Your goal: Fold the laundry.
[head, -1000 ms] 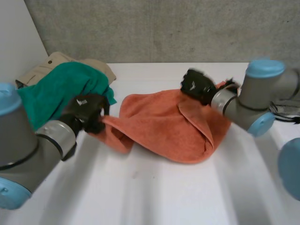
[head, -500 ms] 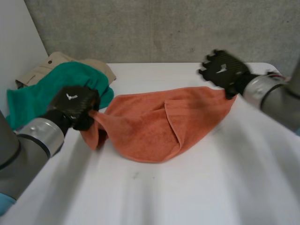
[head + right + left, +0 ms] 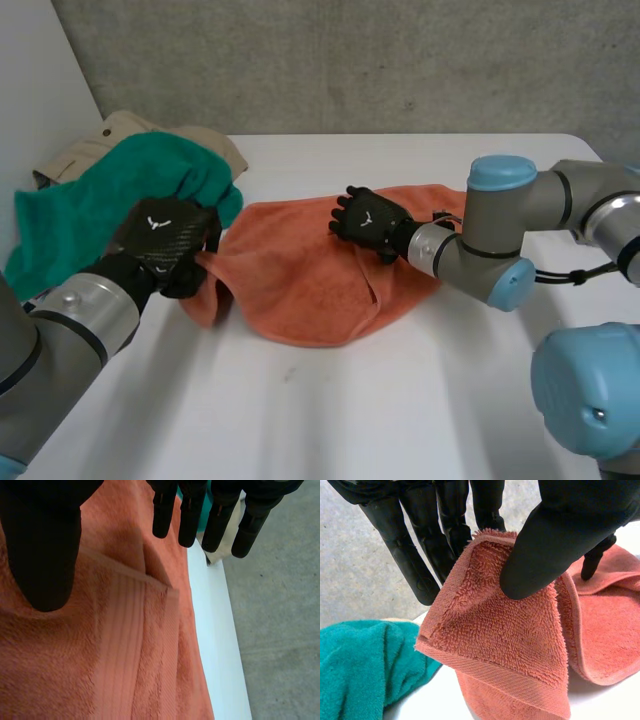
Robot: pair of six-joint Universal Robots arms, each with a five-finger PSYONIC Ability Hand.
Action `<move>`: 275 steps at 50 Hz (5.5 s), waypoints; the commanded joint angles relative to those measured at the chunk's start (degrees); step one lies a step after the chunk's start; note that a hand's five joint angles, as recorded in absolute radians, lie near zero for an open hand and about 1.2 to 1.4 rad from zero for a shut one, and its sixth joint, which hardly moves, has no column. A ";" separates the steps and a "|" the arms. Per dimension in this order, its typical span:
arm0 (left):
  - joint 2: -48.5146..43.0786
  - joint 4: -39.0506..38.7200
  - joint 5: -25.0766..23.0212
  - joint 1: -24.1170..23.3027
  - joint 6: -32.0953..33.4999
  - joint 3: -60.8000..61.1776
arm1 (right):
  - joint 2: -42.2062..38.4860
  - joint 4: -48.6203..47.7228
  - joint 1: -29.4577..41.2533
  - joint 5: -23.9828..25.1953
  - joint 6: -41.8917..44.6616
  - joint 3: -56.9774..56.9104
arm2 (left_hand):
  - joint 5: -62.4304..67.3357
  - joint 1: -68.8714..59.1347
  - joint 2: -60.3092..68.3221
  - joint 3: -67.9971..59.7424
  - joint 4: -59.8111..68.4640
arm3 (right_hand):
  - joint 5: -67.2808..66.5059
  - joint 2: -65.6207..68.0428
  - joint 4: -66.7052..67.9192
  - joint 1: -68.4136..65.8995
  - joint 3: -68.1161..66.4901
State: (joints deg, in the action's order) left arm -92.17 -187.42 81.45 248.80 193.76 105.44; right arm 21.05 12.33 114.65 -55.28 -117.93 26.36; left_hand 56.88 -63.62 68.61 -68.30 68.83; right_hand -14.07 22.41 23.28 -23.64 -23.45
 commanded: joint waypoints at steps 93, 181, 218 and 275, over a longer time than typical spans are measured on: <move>17.19 9.17 -0.50 12.50 10.84 -5.15 | 62.61 12.18 -14.72 -19.86 -0.01 46.94 | 13.12 -16.38 11.39 -11.70 11.17 | -55.93 57.59 56.72 -56.36 -56.55; -13.83 -29.23 4.68 -0.60 22.80 2.93 | 38.72 -11.97 -27.20 -15.30 -41.41 61.09 | 13.12 -16.38 11.39 -11.70 11.17 | -10.91 12.57 11.70 -11.33 -11.53; -12.95 -28.96 4.95 -0.51 22.80 2.05 | 27.74 -8.81 -25.01 -17.48 -59.69 50.20 | 13.12 -16.38 11.39 -11.70 11.17 | -13.24 14.90 14.03 -13.67 -13.86; -25.86 -2.24 15.14 -2.35 37.48 -15.34 | 29.59 -24.10 -18.77 -21.09 -0.72 50.12 | 13.12 -16.38 11.39 -11.70 11.17 | -55.93 57.59 56.72 -56.36 -56.55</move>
State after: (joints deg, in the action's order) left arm -114.70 -190.16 93.85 247.22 231.29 94.14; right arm 57.01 -10.70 93.86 -76.04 -118.90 84.00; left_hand 57.96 -63.59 68.74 -68.47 69.05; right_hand -58.45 67.41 68.57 -67.09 -68.09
